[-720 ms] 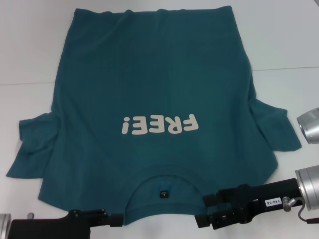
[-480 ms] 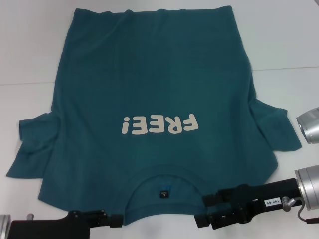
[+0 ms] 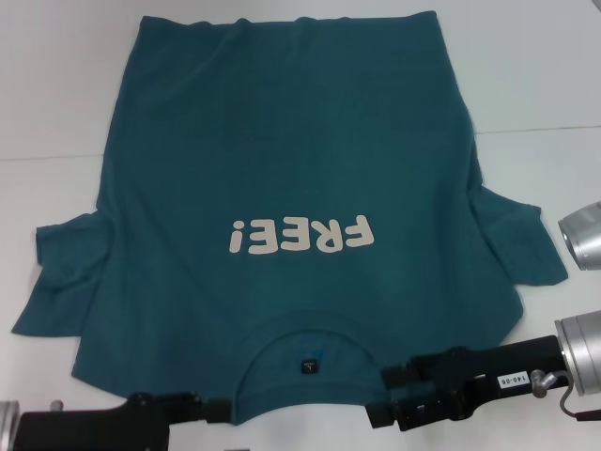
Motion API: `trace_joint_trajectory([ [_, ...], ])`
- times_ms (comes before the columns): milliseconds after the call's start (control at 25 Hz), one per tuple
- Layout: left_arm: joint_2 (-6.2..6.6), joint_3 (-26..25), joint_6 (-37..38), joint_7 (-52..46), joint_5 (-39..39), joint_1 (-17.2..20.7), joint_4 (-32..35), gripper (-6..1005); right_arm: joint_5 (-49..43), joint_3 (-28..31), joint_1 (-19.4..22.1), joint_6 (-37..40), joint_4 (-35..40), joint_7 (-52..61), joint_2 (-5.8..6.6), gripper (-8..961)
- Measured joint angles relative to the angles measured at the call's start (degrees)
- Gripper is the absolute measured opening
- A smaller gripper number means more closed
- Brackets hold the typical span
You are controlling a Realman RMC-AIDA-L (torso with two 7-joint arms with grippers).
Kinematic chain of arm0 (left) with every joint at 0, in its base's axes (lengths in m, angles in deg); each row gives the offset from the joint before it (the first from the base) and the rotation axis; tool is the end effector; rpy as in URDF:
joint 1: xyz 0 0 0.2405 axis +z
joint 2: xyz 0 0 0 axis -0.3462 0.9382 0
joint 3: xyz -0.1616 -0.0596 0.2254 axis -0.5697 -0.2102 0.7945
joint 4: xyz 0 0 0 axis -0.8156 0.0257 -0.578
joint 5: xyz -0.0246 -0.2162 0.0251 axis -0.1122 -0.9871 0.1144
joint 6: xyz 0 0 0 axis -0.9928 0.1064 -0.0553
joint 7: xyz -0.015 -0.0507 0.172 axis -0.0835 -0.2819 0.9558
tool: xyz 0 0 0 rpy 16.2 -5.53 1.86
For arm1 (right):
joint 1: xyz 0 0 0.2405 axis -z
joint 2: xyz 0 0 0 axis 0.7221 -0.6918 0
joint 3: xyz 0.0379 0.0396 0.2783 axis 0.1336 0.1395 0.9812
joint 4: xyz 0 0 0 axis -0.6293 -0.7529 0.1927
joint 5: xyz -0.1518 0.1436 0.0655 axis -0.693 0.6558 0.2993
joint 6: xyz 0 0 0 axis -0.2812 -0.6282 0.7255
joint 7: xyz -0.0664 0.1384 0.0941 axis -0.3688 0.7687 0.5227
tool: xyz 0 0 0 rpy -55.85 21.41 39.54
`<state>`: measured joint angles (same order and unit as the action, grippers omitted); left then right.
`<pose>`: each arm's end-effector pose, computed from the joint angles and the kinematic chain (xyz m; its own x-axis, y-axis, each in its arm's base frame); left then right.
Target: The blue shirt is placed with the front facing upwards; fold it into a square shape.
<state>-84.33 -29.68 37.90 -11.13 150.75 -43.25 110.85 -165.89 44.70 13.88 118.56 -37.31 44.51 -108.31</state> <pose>-0.2775 0.2811 -0.0590 0.6655 0.6052 0.4368 0.5752 -0.7889 0.2165 0.2810 0.3259 -0.0745 0.6564 -0.7076 -0.2615 -0.6946 -0.7022 0.1566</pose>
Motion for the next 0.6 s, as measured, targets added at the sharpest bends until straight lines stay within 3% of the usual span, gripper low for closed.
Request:
trace_joint_trajectory([
  [120,0.32,-2.69,-0.42,-5.34,-0.10,-0.98,0.00,866,0.04,0.82,0.00,0.01,0.12,0.63,0.00,941],
  [360,1.79,-12.67,-4.74,-28.75,-0.20,-5.00,-0.33,864,1.09,3.17,-1.22,-0.63,1.94,6.91,0.98,941],
  [600,2.81,-13.64,-12.88,-36.78,-0.19,-6.84,-2.01,862,4.13,4.33,-3.39,-6.16,2.99,16.13,3.03,941],
])
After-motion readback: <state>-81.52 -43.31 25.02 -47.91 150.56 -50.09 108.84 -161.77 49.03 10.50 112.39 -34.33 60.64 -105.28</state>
